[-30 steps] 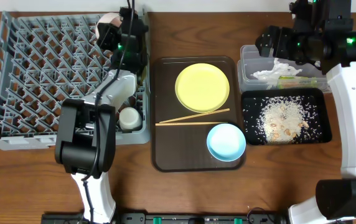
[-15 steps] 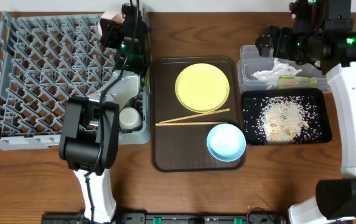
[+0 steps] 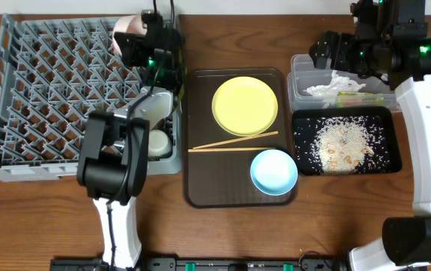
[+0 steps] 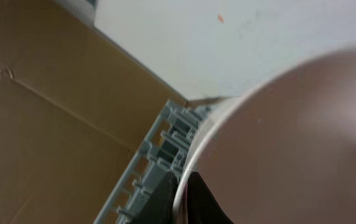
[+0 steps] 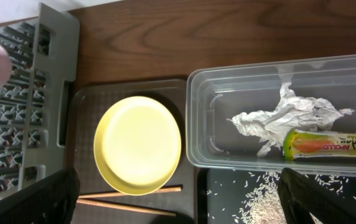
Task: Sort waste into correct bins and load items into the dishwasher
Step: 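Set the pink bowl upright between rack tines and open the left gripper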
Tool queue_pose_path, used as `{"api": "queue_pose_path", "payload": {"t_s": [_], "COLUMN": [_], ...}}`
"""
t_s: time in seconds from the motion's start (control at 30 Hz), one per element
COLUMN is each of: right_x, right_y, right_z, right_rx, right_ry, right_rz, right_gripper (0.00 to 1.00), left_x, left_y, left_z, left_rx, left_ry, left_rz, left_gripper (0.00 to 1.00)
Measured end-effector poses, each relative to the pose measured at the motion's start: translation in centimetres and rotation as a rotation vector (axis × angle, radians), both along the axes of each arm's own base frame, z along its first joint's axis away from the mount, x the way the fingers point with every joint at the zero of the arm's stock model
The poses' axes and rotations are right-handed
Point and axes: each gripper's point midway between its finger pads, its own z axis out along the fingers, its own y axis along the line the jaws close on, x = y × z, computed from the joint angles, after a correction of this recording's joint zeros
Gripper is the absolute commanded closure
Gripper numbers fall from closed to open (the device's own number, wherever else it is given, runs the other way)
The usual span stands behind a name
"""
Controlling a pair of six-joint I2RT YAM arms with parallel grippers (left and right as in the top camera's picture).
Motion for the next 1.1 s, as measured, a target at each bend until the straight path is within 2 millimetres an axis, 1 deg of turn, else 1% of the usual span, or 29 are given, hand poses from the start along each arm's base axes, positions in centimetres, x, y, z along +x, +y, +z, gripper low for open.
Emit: {"api": "queue_pose_path", "payload": {"t_s": [0.27, 0.47, 0.57, 0.67, 0.7, 0.8, 0.87, 0.93, 1.1], "right_x": [0.0, 0.0, 0.0, 0.0, 0.0, 0.0, 0.0, 0.0, 0.0], "right_y": [0.0, 0.0, 0.0, 0.0, 0.0, 0.0, 0.0, 0.0, 0.0], "right_z": [0.0, 0.0, 0.0, 0.0, 0.0, 0.0, 0.0, 0.0, 0.0], "right_rx": [0.0, 0.0, 0.0, 0.0, 0.0, 0.0, 0.0, 0.0, 0.0], "right_ry": [0.0, 0.0, 0.0, 0.0, 0.0, 0.0, 0.0, 0.0, 0.0], "right_rz": [0.0, 0.0, 0.0, 0.0, 0.0, 0.0, 0.0, 0.0, 0.0], "right_gripper": [0.01, 0.01, 0.01, 0.01, 0.01, 0.01, 0.01, 0.01, 0.01], "left_x": [-0.2, -0.2, -0.2, -0.3, -0.3, -0.4, -0.4, -0.5, -0.7], "left_y": [-0.5, -2.1, -3.3, -4.4, -4.6, -4.9, -5.0, -5.2, -6.1], "left_z": [-0.1, -0.1, -0.4, -0.7, -0.8, -1.0, -1.0, -1.0, -0.9], "left_rx": [-0.008, -0.007, -0.003, 0.004, 0.008, 0.013, 0.012, 0.011, 0.009], "left_ry": [-0.022, -0.018, -0.002, 0.023, 0.031, 0.043, 0.04, 0.038, 0.03], "left_rz": [0.011, -0.017, -0.04, -0.059, -0.063, -0.066, -0.066, -0.066, -0.072], "left_gripper": [0.91, 0.9, 0.83, 0.68, 0.65, 0.49, 0.43, 0.4, 0.38]}}
